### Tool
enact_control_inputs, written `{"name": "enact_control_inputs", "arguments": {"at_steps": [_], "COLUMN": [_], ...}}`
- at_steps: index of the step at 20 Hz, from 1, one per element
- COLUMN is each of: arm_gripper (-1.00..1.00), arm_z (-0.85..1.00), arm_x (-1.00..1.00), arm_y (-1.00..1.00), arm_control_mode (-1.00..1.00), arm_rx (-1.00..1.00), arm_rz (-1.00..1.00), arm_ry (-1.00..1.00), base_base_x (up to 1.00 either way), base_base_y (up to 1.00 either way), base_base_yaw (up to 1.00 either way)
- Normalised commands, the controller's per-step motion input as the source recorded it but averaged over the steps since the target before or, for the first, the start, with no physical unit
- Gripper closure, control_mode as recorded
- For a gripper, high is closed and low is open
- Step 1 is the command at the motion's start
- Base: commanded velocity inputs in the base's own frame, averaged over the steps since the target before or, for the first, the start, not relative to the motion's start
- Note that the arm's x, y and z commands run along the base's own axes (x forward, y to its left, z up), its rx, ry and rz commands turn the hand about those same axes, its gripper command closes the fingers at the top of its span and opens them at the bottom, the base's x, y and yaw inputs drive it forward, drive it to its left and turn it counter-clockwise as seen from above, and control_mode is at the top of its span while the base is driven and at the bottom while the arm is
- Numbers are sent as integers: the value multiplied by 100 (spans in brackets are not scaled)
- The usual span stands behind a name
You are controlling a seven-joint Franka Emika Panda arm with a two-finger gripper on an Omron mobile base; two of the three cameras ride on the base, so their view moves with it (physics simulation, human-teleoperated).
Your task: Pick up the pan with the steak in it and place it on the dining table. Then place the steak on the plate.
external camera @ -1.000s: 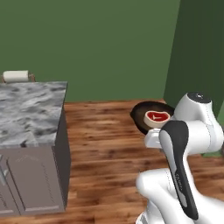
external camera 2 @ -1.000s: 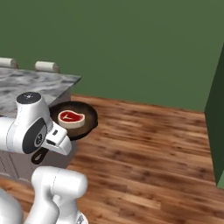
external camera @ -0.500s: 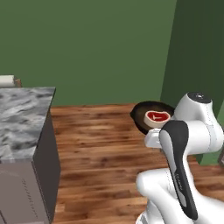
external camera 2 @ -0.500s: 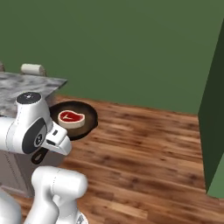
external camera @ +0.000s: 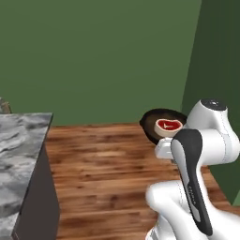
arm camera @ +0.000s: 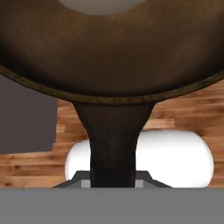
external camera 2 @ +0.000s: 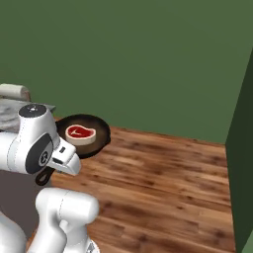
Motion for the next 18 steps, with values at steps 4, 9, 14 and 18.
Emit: {"name": "enact_control_inputs", "arguments": {"at_steps": [4, 9, 14, 18], "arm_gripper": [100, 100, 100, 100], "arm_z": [0, 0, 0, 0], "arm_x": [0, 0, 0, 0], "arm_y": [0, 0, 0, 0], "arm_control_mode": [100, 100, 100, 100], "arm_rx": [0, 0, 0, 0], "arm_rz": [0, 0, 0, 0], "arm_ry": [0, 0, 0, 0], "base_base_x": [100, 100, 100, 100], "base_base_y": [-21, -22, -20, -20], "base_base_yaw": [2, 3, 3, 2]}}
